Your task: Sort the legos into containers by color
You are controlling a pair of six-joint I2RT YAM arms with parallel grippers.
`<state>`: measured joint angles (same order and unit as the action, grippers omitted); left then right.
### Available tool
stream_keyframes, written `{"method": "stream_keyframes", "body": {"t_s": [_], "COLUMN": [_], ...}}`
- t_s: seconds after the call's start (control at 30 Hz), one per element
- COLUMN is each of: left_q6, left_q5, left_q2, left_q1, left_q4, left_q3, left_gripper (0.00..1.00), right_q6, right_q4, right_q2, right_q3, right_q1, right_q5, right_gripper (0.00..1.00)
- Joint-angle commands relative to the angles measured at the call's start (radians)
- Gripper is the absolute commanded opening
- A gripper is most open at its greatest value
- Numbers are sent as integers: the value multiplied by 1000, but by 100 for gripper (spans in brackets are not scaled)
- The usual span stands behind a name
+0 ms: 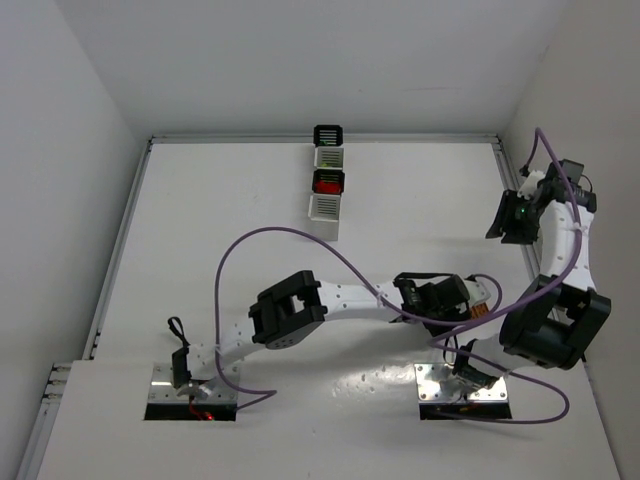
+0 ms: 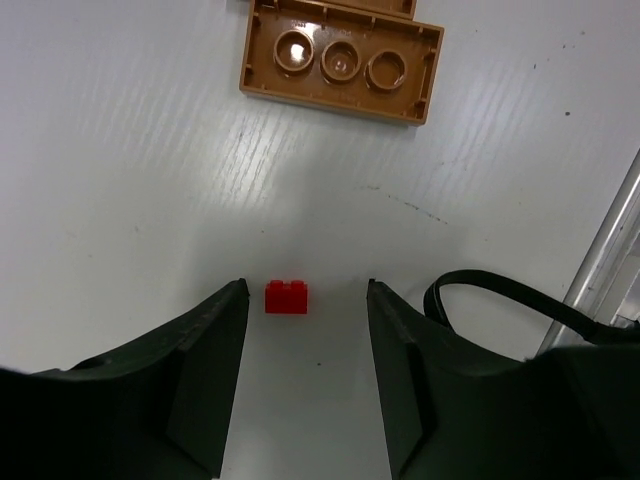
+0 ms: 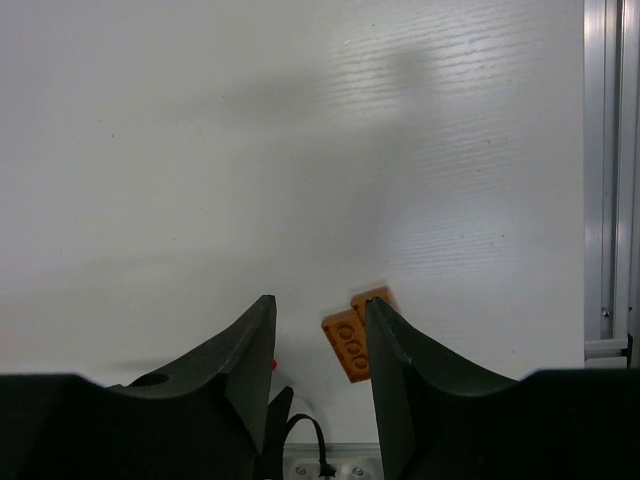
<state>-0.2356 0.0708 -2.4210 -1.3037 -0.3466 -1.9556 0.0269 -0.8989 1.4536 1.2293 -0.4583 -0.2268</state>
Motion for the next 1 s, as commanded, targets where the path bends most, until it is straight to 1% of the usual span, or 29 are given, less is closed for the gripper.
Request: {"method": "stream_keyframes", "body": {"t_s": [0.0,0.03,0.13,0.27,0.63,0.97], "left_q6": [5,5,5,5,15,15], "left_q5": [-19,-19,-19,-9,-9,-9], "left_q2": [-39,-52,-62,-72,-23,7], "left_q1": [21,21,21,30,30,49], "left_q4": [-20,-20,-20,-20,-20,-11], "left_q3": [-45,-54,-54,-54,79,136], "left_gripper": [56,53,49,46,46,46], "right_q6": [10,10,10,10,10,10], "right_q4": [2,2,2,2,-8,-8], "right_q2": [5,5,5,14,24,24], "right_q3": [48,49,49,49,58,58], "right_q1": [-11,-11,-11,-11,-11,-11], "right_q5": [-29,-29,-39,-48,-57,-57], "right_gripper": [41,41,41,41,41,41]}}
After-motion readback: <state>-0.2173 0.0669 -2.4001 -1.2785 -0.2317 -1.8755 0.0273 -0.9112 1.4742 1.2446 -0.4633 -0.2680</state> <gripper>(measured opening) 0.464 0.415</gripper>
